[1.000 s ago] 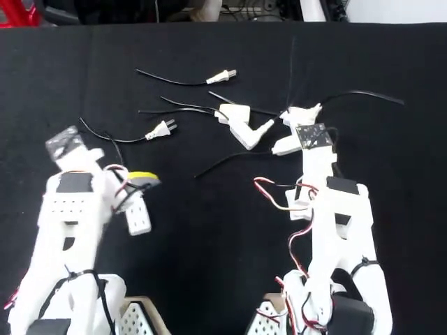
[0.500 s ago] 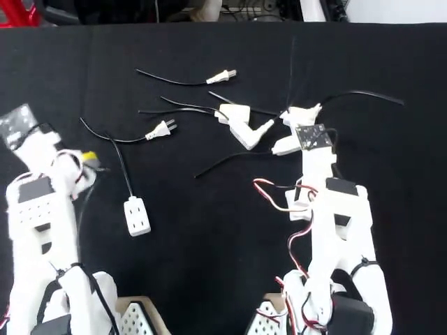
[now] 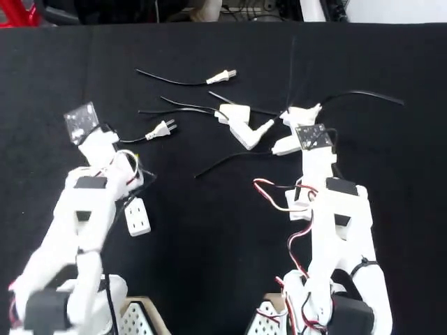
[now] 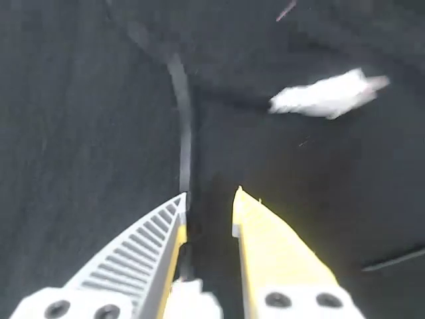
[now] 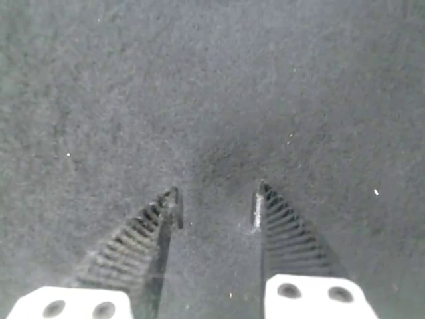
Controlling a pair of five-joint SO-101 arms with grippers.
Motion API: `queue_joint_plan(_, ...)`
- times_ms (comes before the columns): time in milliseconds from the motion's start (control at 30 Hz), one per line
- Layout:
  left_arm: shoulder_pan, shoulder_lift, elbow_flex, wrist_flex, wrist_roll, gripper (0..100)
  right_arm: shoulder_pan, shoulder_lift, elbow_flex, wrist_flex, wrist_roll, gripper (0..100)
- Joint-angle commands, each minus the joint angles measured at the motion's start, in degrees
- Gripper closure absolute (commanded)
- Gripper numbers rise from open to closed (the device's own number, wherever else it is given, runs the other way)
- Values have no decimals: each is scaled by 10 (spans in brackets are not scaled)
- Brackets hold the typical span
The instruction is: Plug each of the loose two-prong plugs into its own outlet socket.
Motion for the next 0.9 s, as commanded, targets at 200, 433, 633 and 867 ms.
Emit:
queue_joint_plan(200, -52, 221, -212, 167, -36, 919, -9, -11, -2, -7, 0, 832)
queue_joint_plan(433, -144, 217, -225, 264, -66, 970, -9, -11, -2, -7, 0, 832)
queue_joint_plan(633, -183, 183, -224, 382, -64, 970, -9, -11, -2, -7, 1, 832)
queue_joint_plan(867, -187, 164, -260, 504, -75, 927, -9, -11, -2, -7, 1, 832)
